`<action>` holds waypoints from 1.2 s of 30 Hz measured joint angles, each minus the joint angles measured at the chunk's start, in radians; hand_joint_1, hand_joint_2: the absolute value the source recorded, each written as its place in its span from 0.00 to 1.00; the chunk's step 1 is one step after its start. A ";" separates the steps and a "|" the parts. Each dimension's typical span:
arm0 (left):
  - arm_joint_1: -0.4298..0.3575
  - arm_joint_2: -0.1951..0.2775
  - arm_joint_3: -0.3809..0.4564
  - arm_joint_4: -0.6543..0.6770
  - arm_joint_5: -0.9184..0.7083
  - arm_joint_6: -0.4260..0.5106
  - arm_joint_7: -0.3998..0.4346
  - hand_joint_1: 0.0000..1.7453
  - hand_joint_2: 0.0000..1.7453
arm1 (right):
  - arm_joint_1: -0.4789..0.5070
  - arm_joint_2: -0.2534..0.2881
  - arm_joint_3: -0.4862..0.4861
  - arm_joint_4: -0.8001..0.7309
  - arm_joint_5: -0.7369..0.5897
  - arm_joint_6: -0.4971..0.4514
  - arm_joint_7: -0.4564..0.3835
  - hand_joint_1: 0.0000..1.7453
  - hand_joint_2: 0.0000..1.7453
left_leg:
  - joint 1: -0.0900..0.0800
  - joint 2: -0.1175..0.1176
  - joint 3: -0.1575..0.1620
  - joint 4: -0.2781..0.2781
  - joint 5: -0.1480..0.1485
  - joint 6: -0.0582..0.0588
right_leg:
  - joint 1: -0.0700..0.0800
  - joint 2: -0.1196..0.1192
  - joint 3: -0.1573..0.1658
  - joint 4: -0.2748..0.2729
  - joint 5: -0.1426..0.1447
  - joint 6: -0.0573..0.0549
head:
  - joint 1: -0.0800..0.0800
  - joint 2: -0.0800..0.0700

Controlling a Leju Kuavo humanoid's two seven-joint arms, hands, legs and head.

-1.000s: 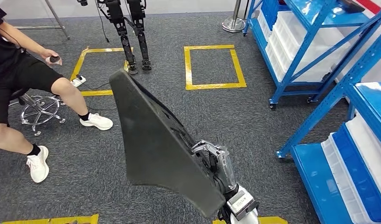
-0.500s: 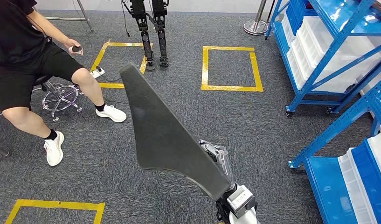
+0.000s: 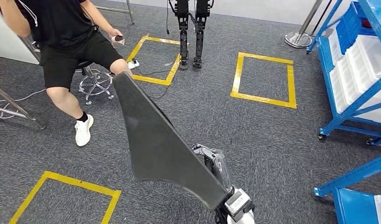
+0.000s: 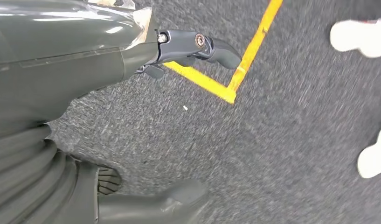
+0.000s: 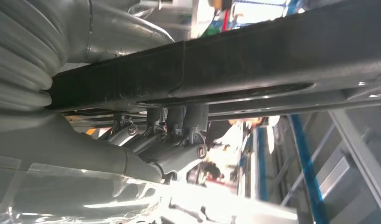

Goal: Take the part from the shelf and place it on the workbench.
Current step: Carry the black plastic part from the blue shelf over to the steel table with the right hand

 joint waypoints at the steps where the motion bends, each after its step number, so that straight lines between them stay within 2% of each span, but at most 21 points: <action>1: 0.007 -0.001 0.004 -0.011 0.002 -0.001 0.000 0.00 1.00 | 0.000 0.003 0.000 0.000 -0.004 0.005 0.001 1.00 1.00 | -0.001 -0.008 -0.002 0.001 -0.001 -0.006 | 0.001 0.007 0.007 -0.016 0.006 -0.006 | 0.000 0.000; 3: 0.023 -0.001 0.017 -0.032 0.002 -0.002 0.000 0.00 1.00 | -0.003 0.012 0.000 -0.002 -0.012 0.016 0.006 1.00 1.00 | 0.004 -0.017 -0.008 0.002 -0.001 -0.017 | 0.001 -0.008 0.010 -0.019 0.010 -0.020 | 0.000 0.000; 5: 0.035 -0.003 0.027 -0.046 0.000 -0.002 0.000 0.00 1.00 | -0.009 0.022 -0.002 -0.005 -0.018 0.023 0.014 1.00 1.00 | 0.006 0.016 -0.022 0.030 -0.020 -0.027 | -0.003 -0.024 0.013 -0.022 0.013 -0.034 | -0.003 0.000; 7: 0.036 -0.005 0.031 -0.057 -0.002 -0.002 0.000 0.00 1.00 | -0.012 0.029 -0.004 -0.008 -0.020 0.025 0.018 1.00 1.00 | 0.006 0.072 -0.070 0.134 -0.078 -0.035 | 0.000 -0.045 0.015 -0.023 0.011 -0.047 | -0.009 0.000; 9: 0.036 -0.006 0.035 -0.065 -0.004 -0.002 0.000 0.00 1.00 | -0.012 0.031 -0.005 -0.009 -0.020 0.027 0.019 1.00 1.00 | 0.009 0.098 -0.133 0.259 -0.128 -0.041 | 0.007 -0.071 0.016 -0.023 0.007 -0.054 | -0.011 0.000; 10: 0.037 -0.006 0.037 -0.067 -0.006 -0.002 0.000 0.00 1.00 | -0.012 0.031 -0.006 -0.009 -0.020 0.028 0.019 1.00 1.00 | 0.010 0.103 -0.147 0.284 -0.130 -0.042 | 0.009 -0.083 0.017 -0.023 0.006 -0.055 | -0.011 0.000; 11: 0.039 -0.007 0.040 -0.068 -0.008 -0.002 0.000 0.00 1.00 | -0.012 0.032 -0.006 -0.009 -0.020 0.029 0.020 1.00 1.00 | 0.010 0.106 -0.141 0.270 -0.113 -0.041 | 0.010 -0.094 0.018 -0.023 0.004 -0.057 | -0.011 0.000; 14: 0.038 -0.006 0.047 -0.077 -0.016 -0.002 0.000 0.00 1.00 | -0.014 0.036 -0.008 -0.009 -0.020 0.031 0.022 1.00 1.00 | 0.005 0.146 -0.040 0.081 -0.028 -0.028 | 0.017 -0.122 0.025 -0.022 -0.003 -0.053 | -0.011 0.000; 16: 0.035 -0.007 0.048 -0.082 -0.020 -0.002 0.000 0.00 1.00 | -0.016 0.037 -0.011 -0.009 -0.020 0.031 0.024 1.00 1.00 | -0.004 0.164 -0.007 0.016 -0.014 -0.018 | 0.022 -0.137 0.029 -0.022 -0.008 -0.045 | -0.010 0.000; 18: 0.033 -0.007 0.049 -0.084 -0.025 -0.002 0.000 0.00 1.00 | -0.018 0.037 -0.013 -0.009 -0.022 0.031 0.025 1.00 1.00 | -0.009 0.145 -0.008 0.010 -0.013 -0.009 | 0.024 -0.152 0.033 -0.025 -0.012 -0.035 | -0.010 0.000; 20: 0.032 -0.008 0.049 -0.084 -0.029 -0.002 0.000 0.00 1.00 | -0.021 0.035 -0.016 -0.010 -0.024 0.031 0.025 1.00 1.00 | -0.004 0.126 0.001 -0.002 -0.006 0.002 | 0.023 -0.132 0.029 -0.005 -0.025 -0.027 | -0.010 0.000; 21: 0.031 -0.009 0.049 -0.084 -0.030 -0.002 0.000 0.00 1.00 | -0.023 0.034 -0.017 -0.010 -0.025 0.031 0.025 1.00 1.00 | -0.001 0.117 0.005 -0.008 -0.002 0.007 | 0.022 -0.108 0.014 0.028 -0.043 -0.026 | -0.008 0.000; 23: 0.027 -0.010 0.049 -0.083 -0.032 -0.002 0.000 0.00 1.00 | -0.022 0.028 -0.020 -0.009 -0.027 0.031 0.026 1.00 1.00 | 0.003 0.096 0.006 -0.010 0.000 0.012 | 0.016 -0.067 -0.044 0.147 -0.093 -0.031 | -0.005 0.000; 25: 0.027 -0.011 0.049 -0.083 -0.034 -0.002 0.000 0.00 1.00 | -0.020 0.021 -0.021 -0.008 -0.027 0.031 0.026 1.00 1.00 | 0.003 0.071 0.005 -0.009 0.000 0.012 | 0.011 -0.058 -0.099 0.245 -0.120 -0.027 | -0.004 0.000; 26: 0.028 -0.011 0.049 -0.083 -0.034 -0.002 0.000 0.00 1.00 | -0.019 0.019 -0.022 -0.008 -0.028 0.031 0.026 1.00 1.00 | 0.004 0.058 0.005 -0.009 0.000 0.011 | 0.009 -0.056 -0.103 0.245 -0.111 -0.019 | -0.004 0.000; 27: 0.029 -0.011 0.049 -0.083 -0.034 -0.001 0.000 0.00 1.00 | -0.019 0.018 -0.022 -0.008 -0.028 0.031 0.026 1.00 1.00 | 0.005 0.044 0.006 -0.008 -0.001 0.010 | 0.005 -0.054 -0.087 0.203 -0.085 -0.008 | -0.004 0.000; 29: 0.029 -0.013 0.049 -0.082 -0.038 0.004 0.000 0.00 1.00 | -0.019 0.016 -0.022 -0.008 -0.032 0.031 0.026 1.00 1.00 | 0.006 0.018 0.007 -0.004 -0.004 0.002 | -0.005 -0.026 -0.030 0.069 -0.026 0.011 | -0.003 0.000; 30: 0.028 -0.013 0.048 -0.082 -0.044 0.012 0.000 0.00 1.00 | -0.018 0.014 -0.023 -0.008 -0.035 0.029 0.024 1.00 1.00 | 0.006 0.007 0.005 -0.001 -0.006 -0.004 | -0.008 -0.013 -0.008 0.019 -0.007 0.012 | -0.003 0.000; 32: 0.027 -0.019 0.039 -0.079 -0.068 0.043 0.000 0.00 1.00 | -0.007 0.001 -0.030 -0.012 -0.049 0.024 0.010 1.00 1.00 | 0.005 -0.009 0.000 0.002 -0.006 -0.016 | -0.007 -0.002 0.005 -0.012 0.002 0.001 | -0.004 0.000; 34: 0.023 -0.029 0.012 -0.073 -0.098 0.082 0.000 0.00 1.00 | 0.017 -0.030 -0.056 -0.020 -0.077 0.027 -0.013 1.00 1.00 | 0.009 -0.018 -0.005 0.002 -0.005 -0.024 | -0.008 -0.021 0.010 -0.015 0.006 -0.012 | -0.006 0.000; 36: 0.011 -0.041 -0.033 -0.065 -0.124 0.112 0.000 0.00 1.00 | 0.044 -0.062 -0.103 -0.030 -0.111 0.043 -0.028 1.00 1.00 | 0.009 0.021 -0.024 0.039 -0.027 -0.030 | -0.010 -0.040 0.014 -0.017 0.008 -0.023 | -0.011 0.000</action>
